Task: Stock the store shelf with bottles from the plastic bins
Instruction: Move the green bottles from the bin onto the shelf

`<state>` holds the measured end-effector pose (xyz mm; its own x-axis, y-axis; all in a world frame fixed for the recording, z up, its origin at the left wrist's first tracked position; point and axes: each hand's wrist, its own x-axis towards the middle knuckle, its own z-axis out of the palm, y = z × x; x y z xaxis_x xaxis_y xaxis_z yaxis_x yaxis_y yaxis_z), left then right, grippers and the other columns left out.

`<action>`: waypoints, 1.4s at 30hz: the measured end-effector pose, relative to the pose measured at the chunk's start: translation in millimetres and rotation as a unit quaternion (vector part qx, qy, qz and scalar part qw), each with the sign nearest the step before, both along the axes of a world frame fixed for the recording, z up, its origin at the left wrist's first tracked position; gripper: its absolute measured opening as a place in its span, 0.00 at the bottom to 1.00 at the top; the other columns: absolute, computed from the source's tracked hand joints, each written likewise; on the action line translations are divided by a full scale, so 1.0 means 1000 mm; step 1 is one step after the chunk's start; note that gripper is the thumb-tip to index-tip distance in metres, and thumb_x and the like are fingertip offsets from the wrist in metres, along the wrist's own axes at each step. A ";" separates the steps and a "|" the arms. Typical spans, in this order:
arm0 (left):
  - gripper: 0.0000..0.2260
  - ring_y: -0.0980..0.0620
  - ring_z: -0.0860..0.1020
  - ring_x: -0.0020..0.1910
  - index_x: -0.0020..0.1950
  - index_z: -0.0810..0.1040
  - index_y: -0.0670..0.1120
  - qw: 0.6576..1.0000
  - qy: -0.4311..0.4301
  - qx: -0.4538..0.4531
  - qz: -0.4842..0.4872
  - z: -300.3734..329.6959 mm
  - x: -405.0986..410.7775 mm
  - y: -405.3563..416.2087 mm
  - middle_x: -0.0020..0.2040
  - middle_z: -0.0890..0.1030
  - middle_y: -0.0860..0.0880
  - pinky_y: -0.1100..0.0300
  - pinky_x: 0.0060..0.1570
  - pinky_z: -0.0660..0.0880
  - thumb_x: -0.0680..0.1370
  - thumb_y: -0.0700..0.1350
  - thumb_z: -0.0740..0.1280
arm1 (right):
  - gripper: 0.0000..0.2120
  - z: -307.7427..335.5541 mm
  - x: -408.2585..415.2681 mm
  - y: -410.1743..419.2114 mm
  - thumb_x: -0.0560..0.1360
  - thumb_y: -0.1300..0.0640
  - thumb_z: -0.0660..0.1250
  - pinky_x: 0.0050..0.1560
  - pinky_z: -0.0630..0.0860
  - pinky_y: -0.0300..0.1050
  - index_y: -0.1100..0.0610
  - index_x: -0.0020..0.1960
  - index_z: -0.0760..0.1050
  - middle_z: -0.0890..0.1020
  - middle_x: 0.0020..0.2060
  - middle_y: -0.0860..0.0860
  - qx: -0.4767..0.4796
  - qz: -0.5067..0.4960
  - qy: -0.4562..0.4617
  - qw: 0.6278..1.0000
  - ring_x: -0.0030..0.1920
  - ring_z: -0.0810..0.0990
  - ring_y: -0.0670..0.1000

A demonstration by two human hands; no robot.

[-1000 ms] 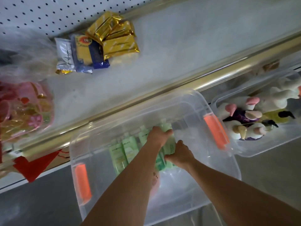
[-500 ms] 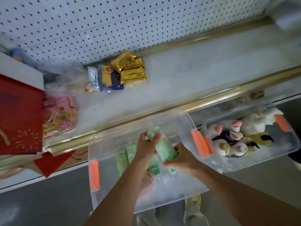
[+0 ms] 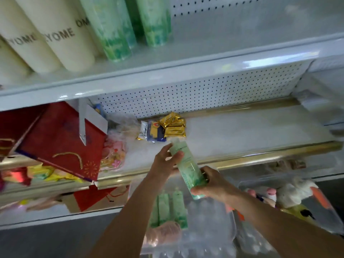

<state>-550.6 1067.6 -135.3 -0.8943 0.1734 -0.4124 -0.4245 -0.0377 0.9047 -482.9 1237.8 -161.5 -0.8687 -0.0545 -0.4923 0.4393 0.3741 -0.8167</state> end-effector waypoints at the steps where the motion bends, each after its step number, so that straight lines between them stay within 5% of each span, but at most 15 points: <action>1: 0.18 0.49 0.83 0.46 0.65 0.74 0.46 1.000 0.017 0.002 0.002 0.014 0.001 -0.002 0.56 0.79 0.43 0.51 0.42 0.82 0.76 0.40 0.70 | 0.26 0.010 -0.001 0.000 0.60 0.60 0.79 0.33 0.75 0.35 0.55 0.55 0.73 0.80 0.45 0.49 0.012 0.003 0.020 1.000 0.42 0.79 0.45; 4: 0.15 0.45 0.81 0.50 0.63 0.76 0.46 0.998 0.069 -0.006 -0.003 0.053 0.006 -0.004 0.55 0.77 0.42 0.46 0.49 0.81 0.77 0.39 0.69 | 0.29 0.041 -0.006 -0.001 0.57 0.54 0.79 0.41 0.80 0.43 0.52 0.55 0.73 0.82 0.46 0.49 0.042 0.018 0.061 0.997 0.46 0.81 0.49; 9: 0.11 0.51 0.83 0.45 0.55 0.76 0.51 0.988 0.157 -0.009 0.011 0.114 0.011 -0.006 0.45 0.81 0.51 0.55 0.39 0.82 0.76 0.37 0.69 | 0.28 0.092 -0.012 0.000 0.57 0.55 0.80 0.34 0.75 0.33 0.50 0.53 0.73 0.81 0.45 0.48 0.009 0.038 0.116 0.992 0.43 0.81 0.43; 13: 0.15 0.42 0.81 0.51 0.59 0.72 0.49 0.972 0.225 -0.069 0.024 0.162 0.010 -0.011 0.54 0.78 0.45 0.42 0.46 0.81 0.75 0.42 0.72 | 0.27 0.137 -0.018 -0.006 0.56 0.56 0.80 0.33 0.75 0.32 0.47 0.51 0.73 0.80 0.45 0.48 -0.025 0.047 0.170 0.984 0.40 0.80 0.41; 15: 0.15 0.44 0.82 0.49 0.59 0.71 0.49 0.963 0.257 -0.071 0.032 0.185 0.006 -0.013 0.55 0.77 0.45 0.45 0.45 0.82 0.75 0.43 0.72 | 0.27 0.158 -0.023 -0.009 0.57 0.58 0.80 0.33 0.75 0.33 0.47 0.51 0.73 0.80 0.45 0.48 -0.035 0.046 0.201 0.978 0.38 0.79 0.40; 20: 0.14 0.55 0.83 0.44 0.56 0.72 0.54 0.942 0.326 -0.070 0.032 0.240 -0.007 -0.019 0.55 0.79 0.47 0.53 0.44 0.82 0.75 0.43 0.72 | 0.25 0.207 -0.040 -0.017 0.60 0.58 0.80 0.37 0.78 0.40 0.52 0.53 0.72 0.80 0.45 0.51 -0.029 0.032 0.260 0.965 0.41 0.80 0.46; 24: 0.14 0.52 0.83 0.47 0.54 0.72 0.55 0.927 0.363 -0.080 0.041 0.285 -0.022 -0.023 0.55 0.78 0.48 0.51 0.45 0.82 0.74 0.43 0.73 | 0.29 0.244 -0.061 -0.030 0.60 0.58 0.81 0.46 0.81 0.48 0.54 0.56 0.71 0.80 0.47 0.51 -0.028 0.013 0.309 0.951 0.46 0.81 0.51; 28: 0.16 0.47 0.81 0.49 0.53 0.73 0.56 0.906 0.403 -0.119 0.057 0.321 -0.040 -0.028 0.53 0.78 0.51 0.51 0.44 0.81 0.72 0.44 0.75 | 0.30 0.269 -0.087 -0.042 0.60 0.58 0.81 0.40 0.77 0.37 0.53 0.57 0.70 0.80 0.46 0.48 -0.046 -0.005 0.350 0.936 0.45 0.81 0.46; 32: 0.16 0.51 0.80 0.47 0.55 0.75 0.51 0.886 0.433 -0.152 0.070 0.342 -0.058 -0.034 0.49 0.79 0.52 0.50 0.51 0.81 0.71 0.42 0.75 | 0.30 0.282 -0.114 -0.053 0.60 0.58 0.81 0.40 0.77 0.35 0.52 0.57 0.71 0.81 0.47 0.47 -0.046 -0.031 0.380 0.923 0.46 0.81 0.46; 37: 0.21 0.54 0.77 0.50 0.62 0.75 0.48 0.853 0.457 -0.238 0.082 0.344 -0.081 -0.036 0.59 0.77 0.48 0.56 0.55 0.77 0.71 0.45 0.76 | 0.29 0.281 -0.139 -0.065 0.61 0.58 0.80 0.49 0.80 0.46 0.52 0.58 0.71 0.81 0.46 0.47 -0.016 -0.053 0.393 0.918 0.48 0.81 0.49; 42: 0.20 0.52 0.77 0.51 0.56 0.71 0.51 0.835 0.468 -0.278 0.080 0.334 -0.093 -0.036 0.57 0.77 0.49 0.52 0.55 0.77 0.70 0.44 0.76 | 0.29 0.273 -0.153 -0.067 0.61 0.58 0.80 0.50 0.80 0.50 0.54 0.58 0.72 0.81 0.48 0.51 0.033 -0.057 0.402 0.913 0.49 0.80 0.52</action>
